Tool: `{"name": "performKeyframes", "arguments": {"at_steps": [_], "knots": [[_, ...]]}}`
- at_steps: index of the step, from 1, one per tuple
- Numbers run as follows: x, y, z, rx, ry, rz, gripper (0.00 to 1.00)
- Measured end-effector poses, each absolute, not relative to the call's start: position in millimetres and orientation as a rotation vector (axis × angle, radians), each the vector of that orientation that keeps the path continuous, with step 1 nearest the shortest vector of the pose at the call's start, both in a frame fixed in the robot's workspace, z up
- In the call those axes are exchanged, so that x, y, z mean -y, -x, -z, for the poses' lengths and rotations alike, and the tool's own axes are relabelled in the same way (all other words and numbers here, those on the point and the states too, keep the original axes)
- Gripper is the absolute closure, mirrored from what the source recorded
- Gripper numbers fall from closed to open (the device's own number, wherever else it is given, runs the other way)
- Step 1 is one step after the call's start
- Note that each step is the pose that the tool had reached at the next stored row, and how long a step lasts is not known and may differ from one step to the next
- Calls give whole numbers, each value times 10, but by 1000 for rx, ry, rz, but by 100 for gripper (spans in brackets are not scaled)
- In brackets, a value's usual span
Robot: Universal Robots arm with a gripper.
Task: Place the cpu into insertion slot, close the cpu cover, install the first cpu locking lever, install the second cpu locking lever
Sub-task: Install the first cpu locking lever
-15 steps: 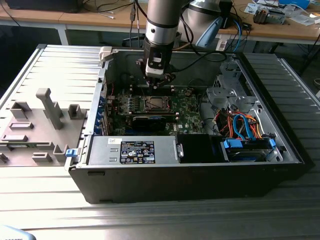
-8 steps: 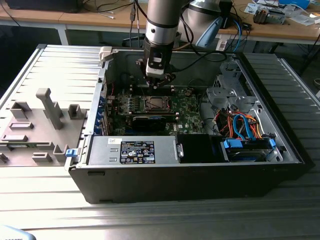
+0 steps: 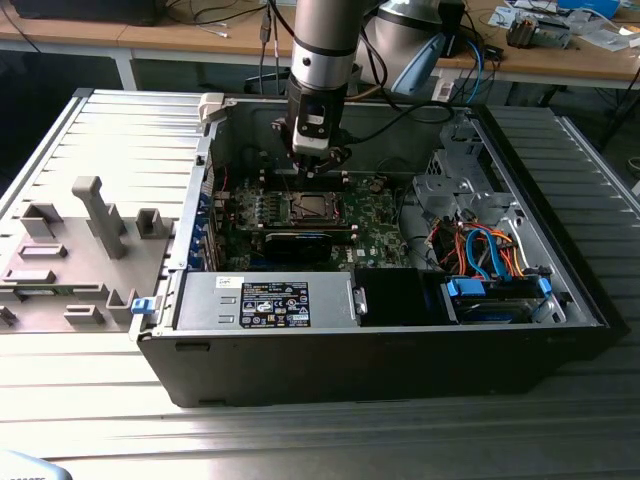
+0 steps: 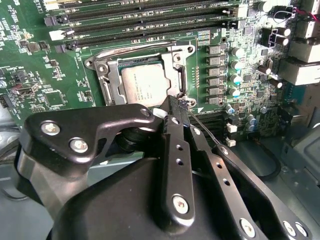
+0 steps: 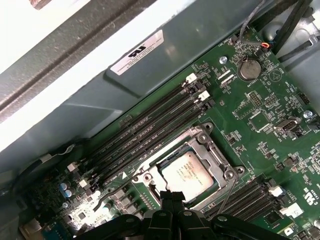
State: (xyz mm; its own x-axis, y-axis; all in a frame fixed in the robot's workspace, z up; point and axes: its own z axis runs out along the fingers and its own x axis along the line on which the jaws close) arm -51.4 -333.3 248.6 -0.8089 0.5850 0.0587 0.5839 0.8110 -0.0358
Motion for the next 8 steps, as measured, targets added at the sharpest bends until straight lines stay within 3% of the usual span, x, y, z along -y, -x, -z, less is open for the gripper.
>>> {"name": "performKeyframes", "arguments": {"at_steps": [8], "knots": [[3333, 514, -2485, 2932, 927, -25, 89]]}}
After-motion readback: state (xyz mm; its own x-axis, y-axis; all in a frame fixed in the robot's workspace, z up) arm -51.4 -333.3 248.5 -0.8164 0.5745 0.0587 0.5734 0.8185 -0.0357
